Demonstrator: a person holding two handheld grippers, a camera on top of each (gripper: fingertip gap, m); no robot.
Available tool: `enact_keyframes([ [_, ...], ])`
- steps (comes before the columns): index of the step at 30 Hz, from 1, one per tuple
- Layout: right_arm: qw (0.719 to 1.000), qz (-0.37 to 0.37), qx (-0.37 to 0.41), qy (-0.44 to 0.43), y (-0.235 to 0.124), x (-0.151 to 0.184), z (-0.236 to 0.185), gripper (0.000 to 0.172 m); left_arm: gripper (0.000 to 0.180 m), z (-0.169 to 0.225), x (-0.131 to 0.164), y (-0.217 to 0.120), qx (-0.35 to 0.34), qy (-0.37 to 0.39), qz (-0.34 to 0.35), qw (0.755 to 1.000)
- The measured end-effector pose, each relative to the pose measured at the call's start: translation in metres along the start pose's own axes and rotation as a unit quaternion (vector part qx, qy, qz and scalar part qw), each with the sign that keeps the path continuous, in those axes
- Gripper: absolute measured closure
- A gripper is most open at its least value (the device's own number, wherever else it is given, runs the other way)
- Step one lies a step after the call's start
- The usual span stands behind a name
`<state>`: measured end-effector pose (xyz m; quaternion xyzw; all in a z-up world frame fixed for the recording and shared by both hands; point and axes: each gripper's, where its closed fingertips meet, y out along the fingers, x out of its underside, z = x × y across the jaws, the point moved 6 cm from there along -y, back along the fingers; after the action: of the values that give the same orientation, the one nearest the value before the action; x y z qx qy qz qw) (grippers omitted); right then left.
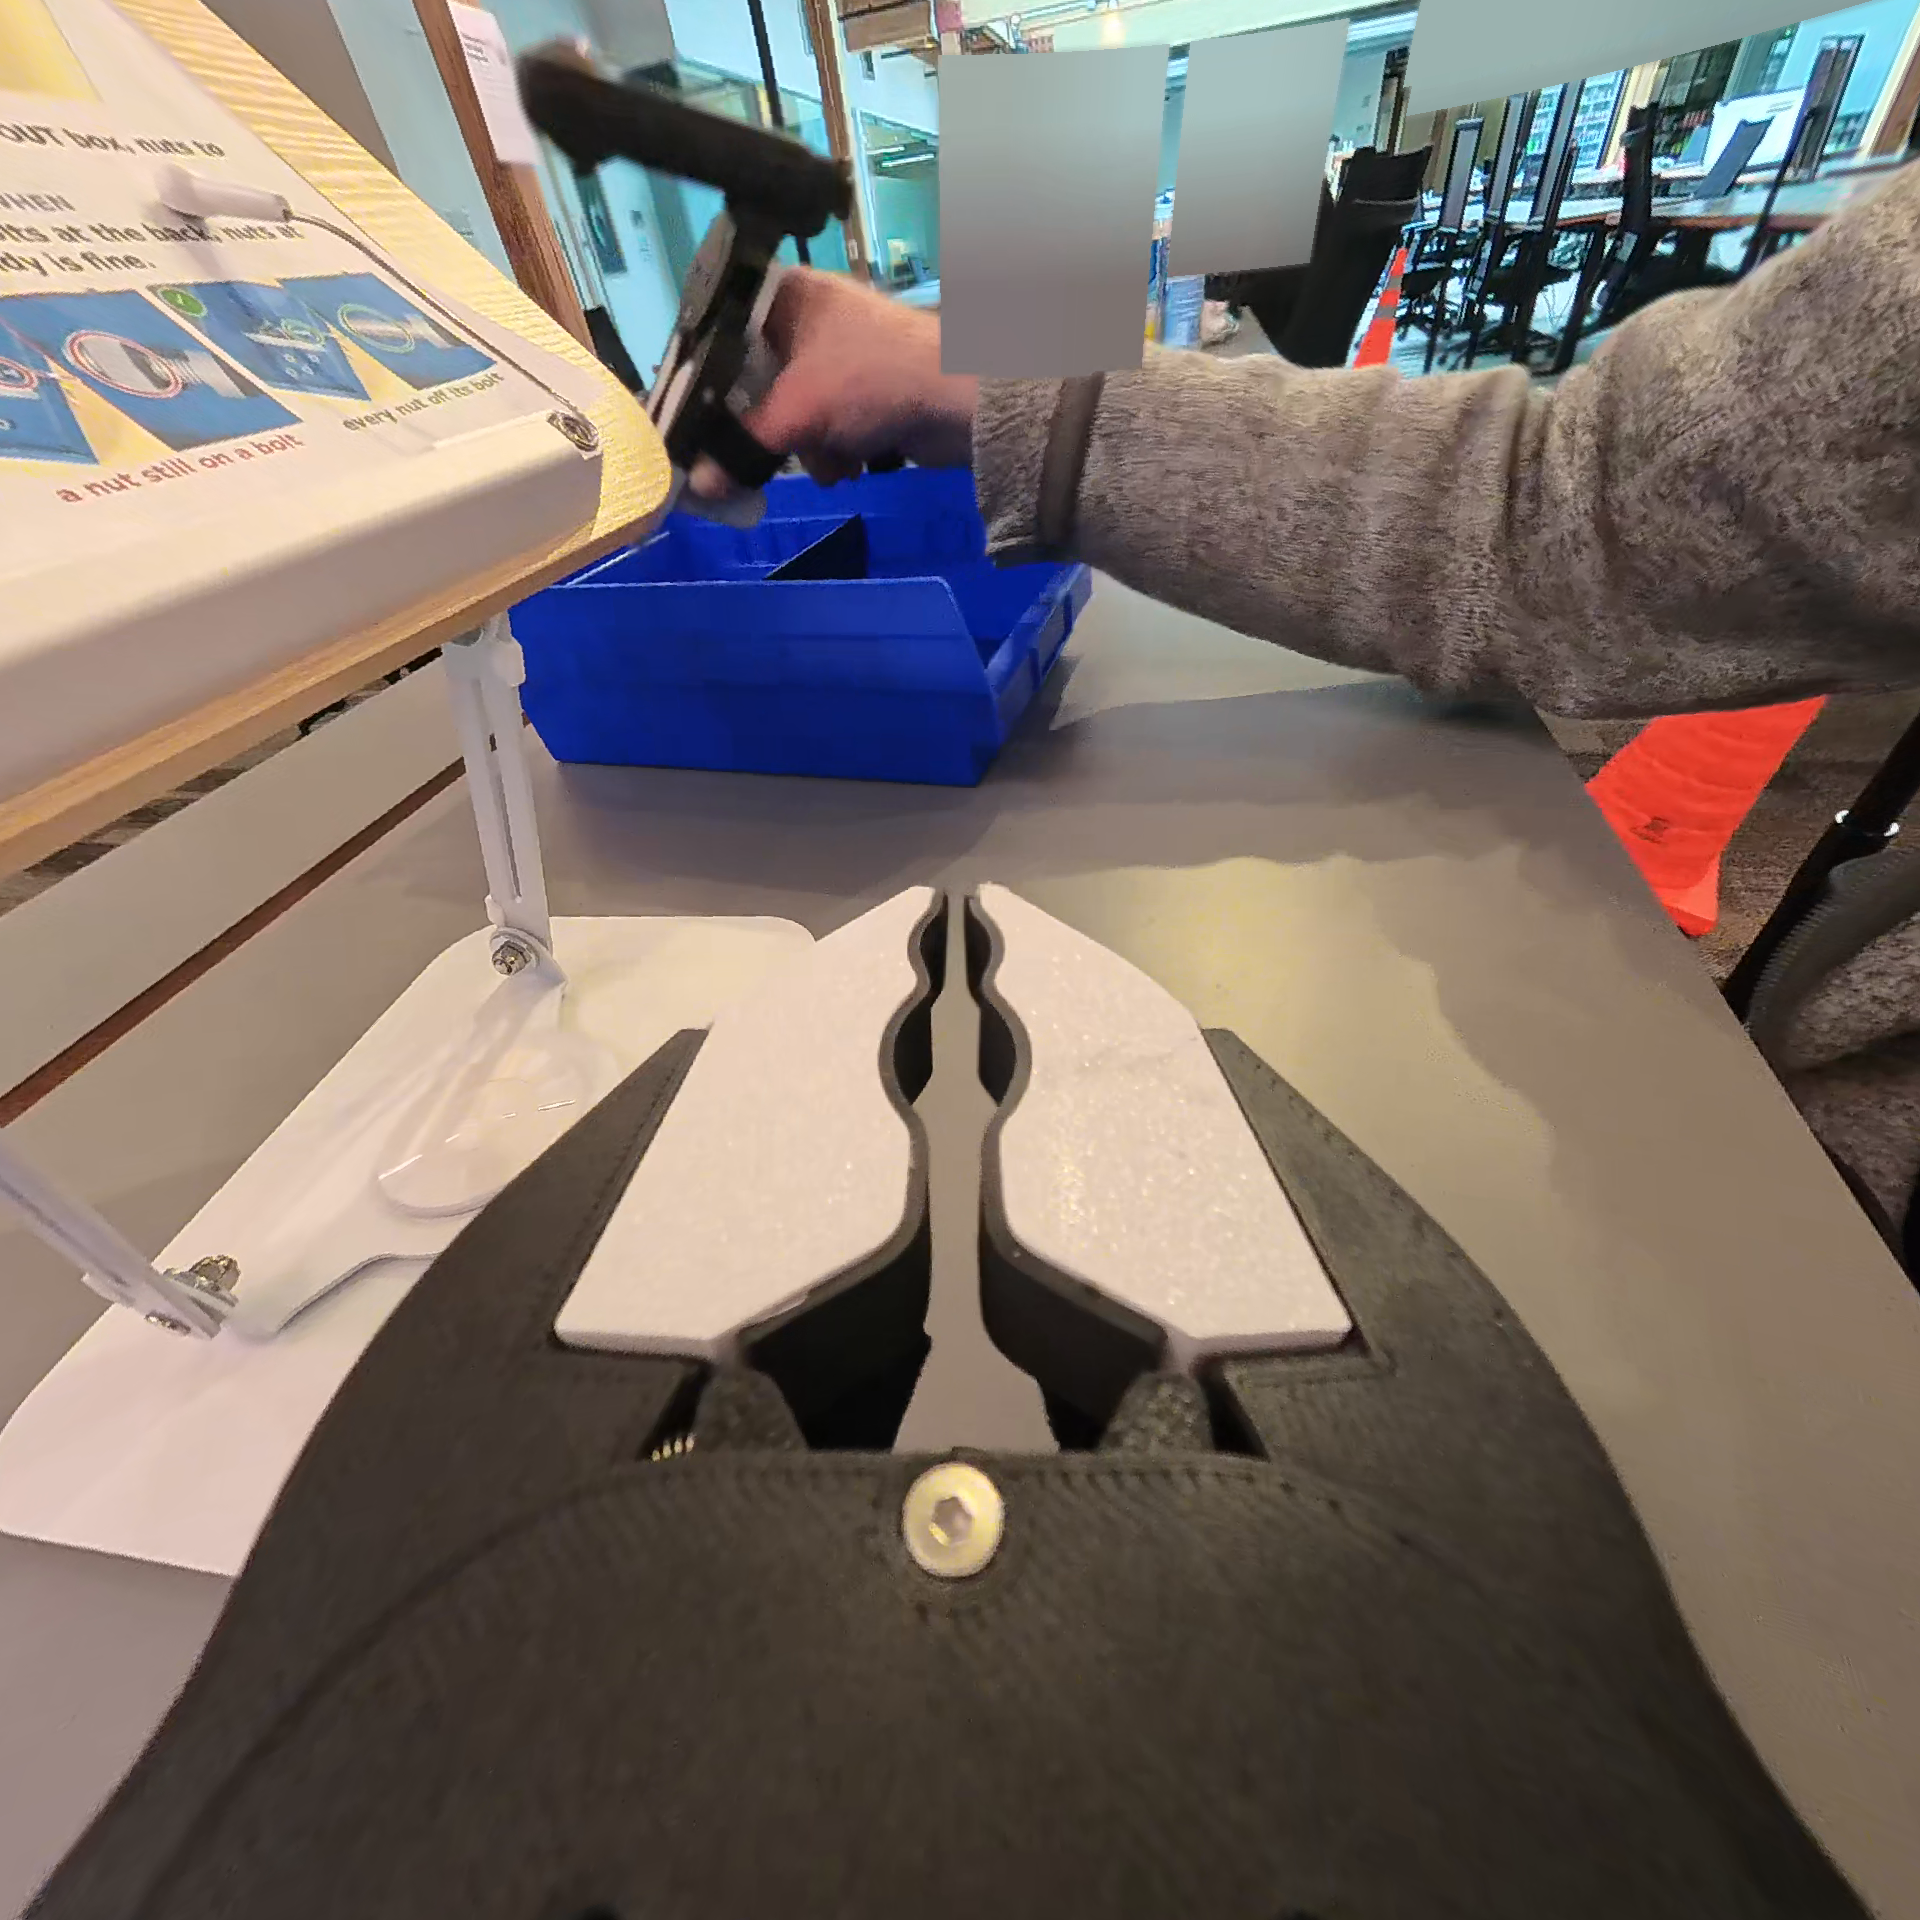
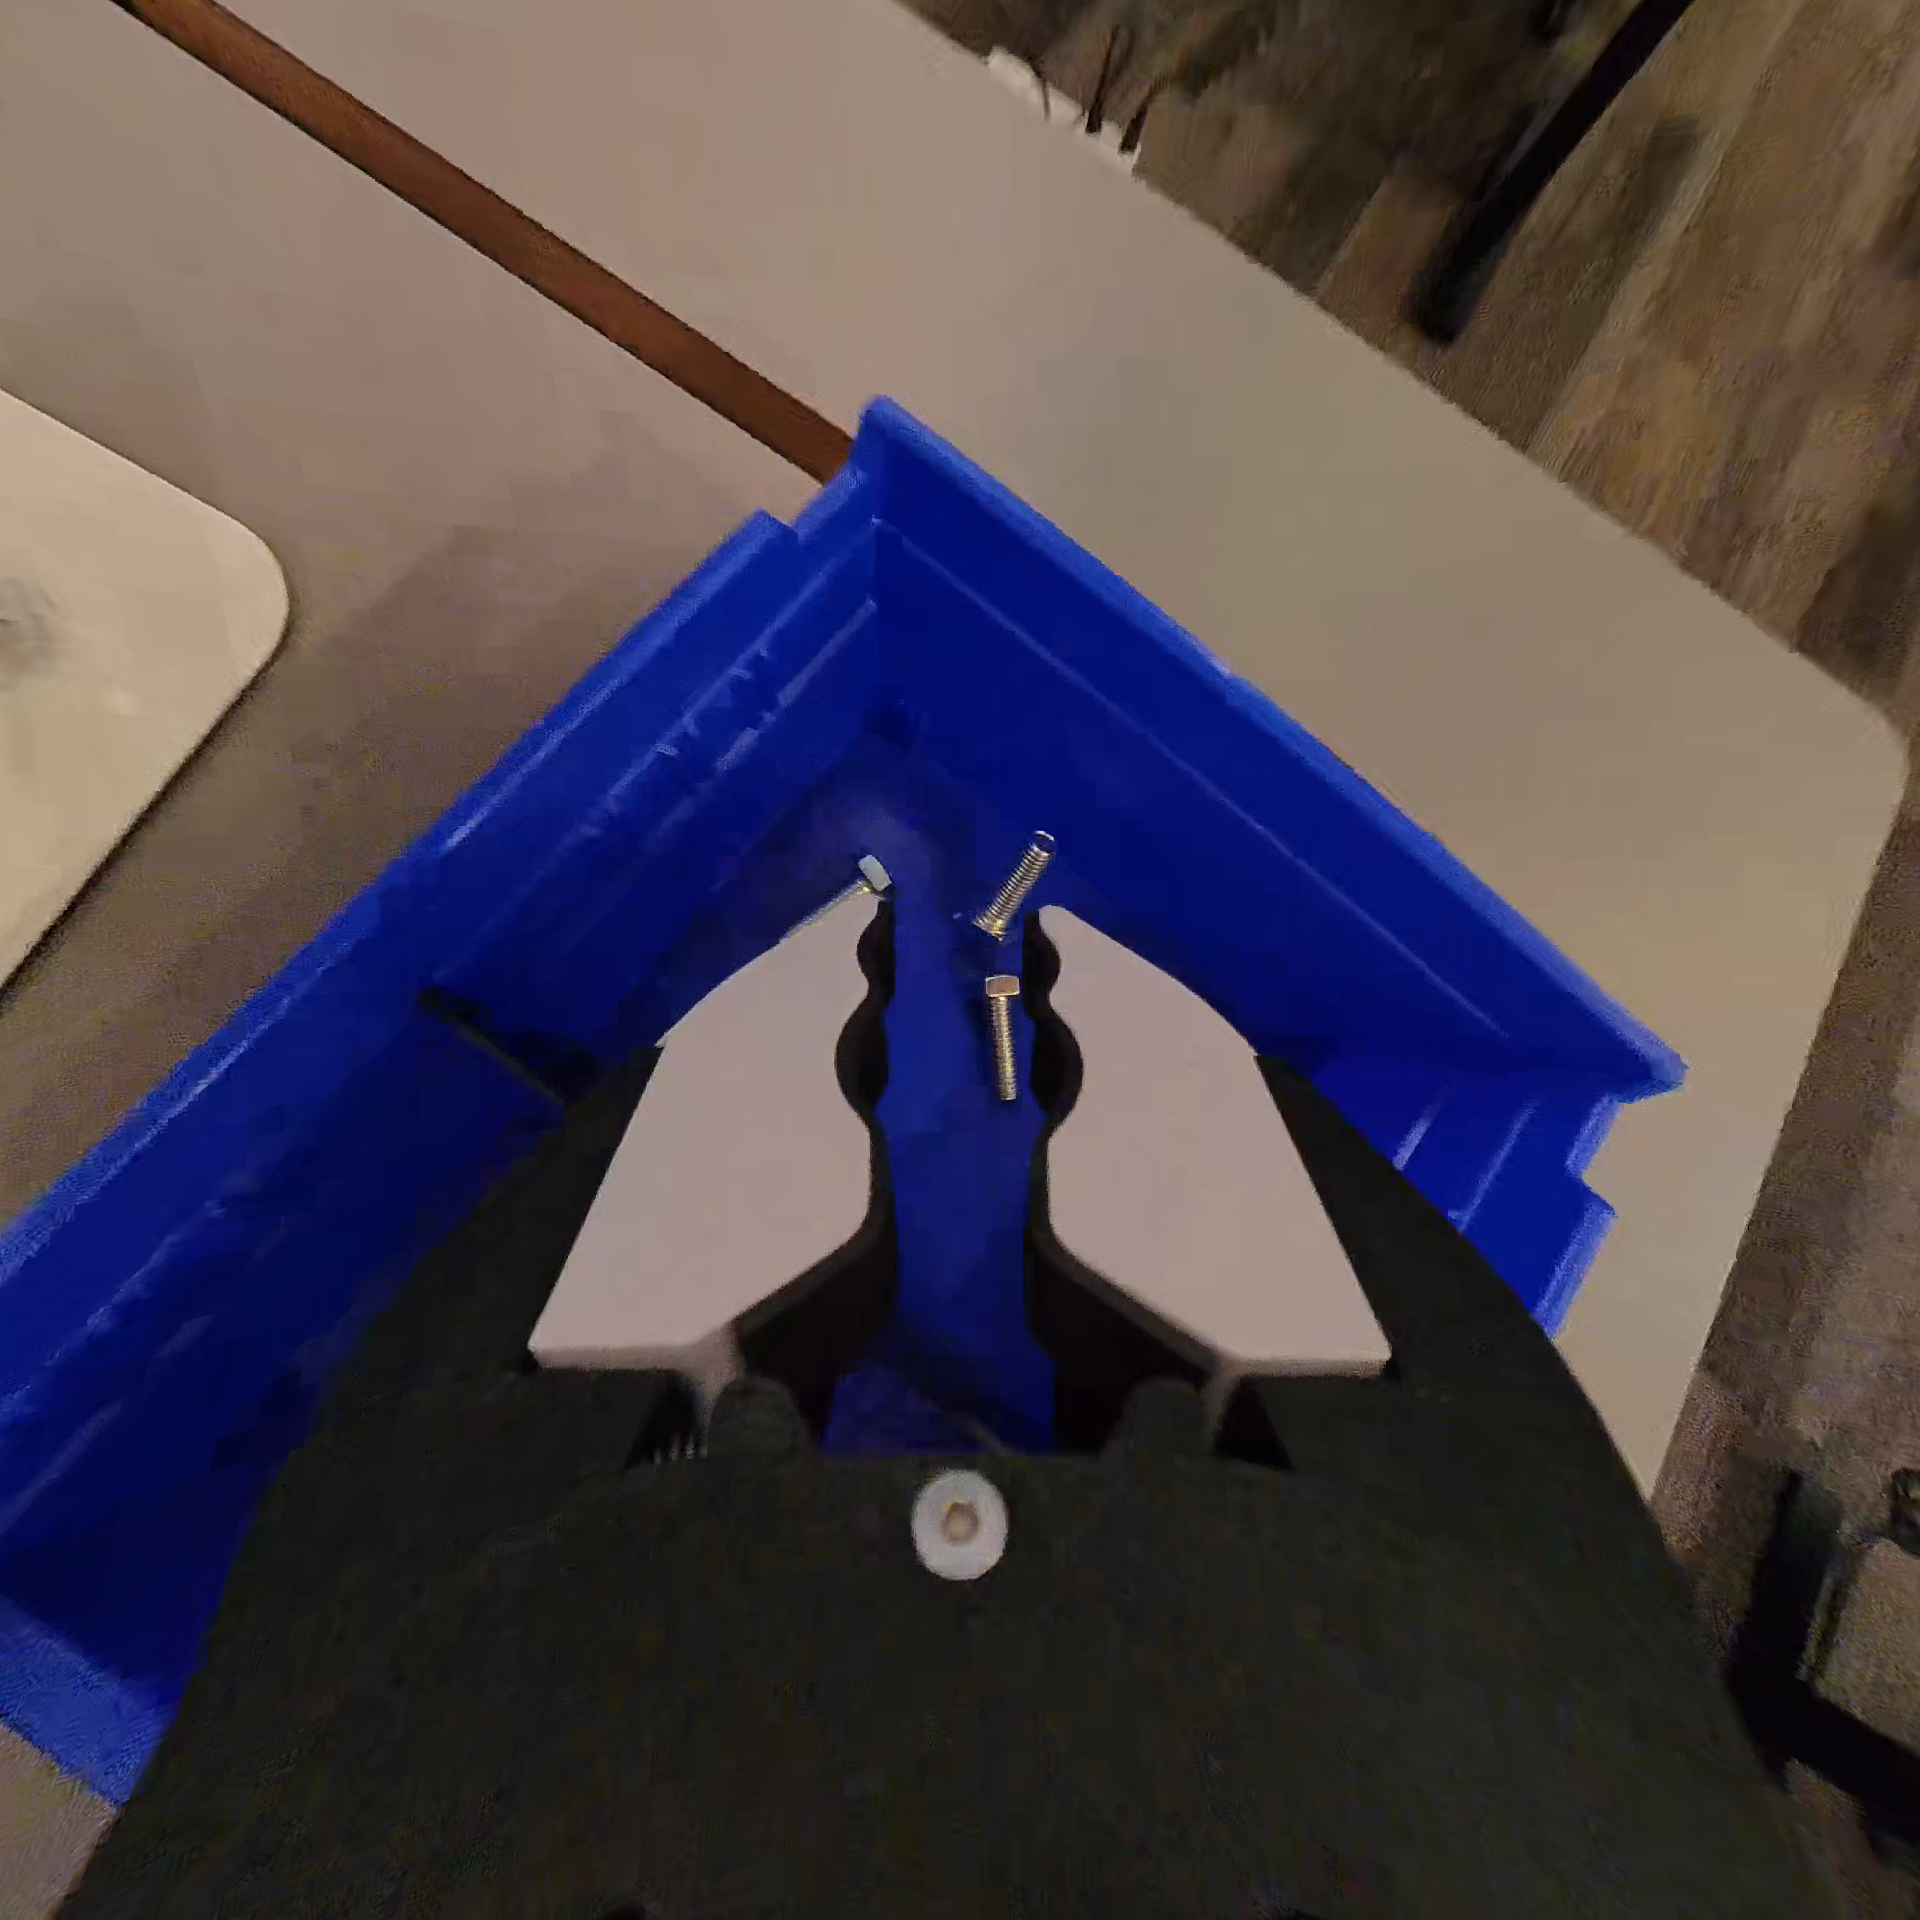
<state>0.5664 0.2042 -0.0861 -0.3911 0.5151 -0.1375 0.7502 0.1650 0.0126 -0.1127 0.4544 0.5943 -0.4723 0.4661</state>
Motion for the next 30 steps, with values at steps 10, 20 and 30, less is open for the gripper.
enact_keyframes([
  [10, 0.976, 0.203, 0.01, -0.081, -0.09, 0.001, -0.1, 0.172, 0.173, -0.001, -0.004, -0.006, -0.016, 0.007, 0.006, 1.0],
  [20, 0.953, 0.274, 0.036, -0.124, -0.104, 0.006, -0.137, 0.172, 0.18, -0.046, -0.035, -0.075, -0.174, 0.082, -0.028, 0.981],
  [30, 0.954, 0.281, 0.01, -0.1, -0.099, 0.013, -0.127, 0.172, 0.167, -0.161, -0.027, -0.214, -0.231, 0.214, -0.371, 0.873],
])
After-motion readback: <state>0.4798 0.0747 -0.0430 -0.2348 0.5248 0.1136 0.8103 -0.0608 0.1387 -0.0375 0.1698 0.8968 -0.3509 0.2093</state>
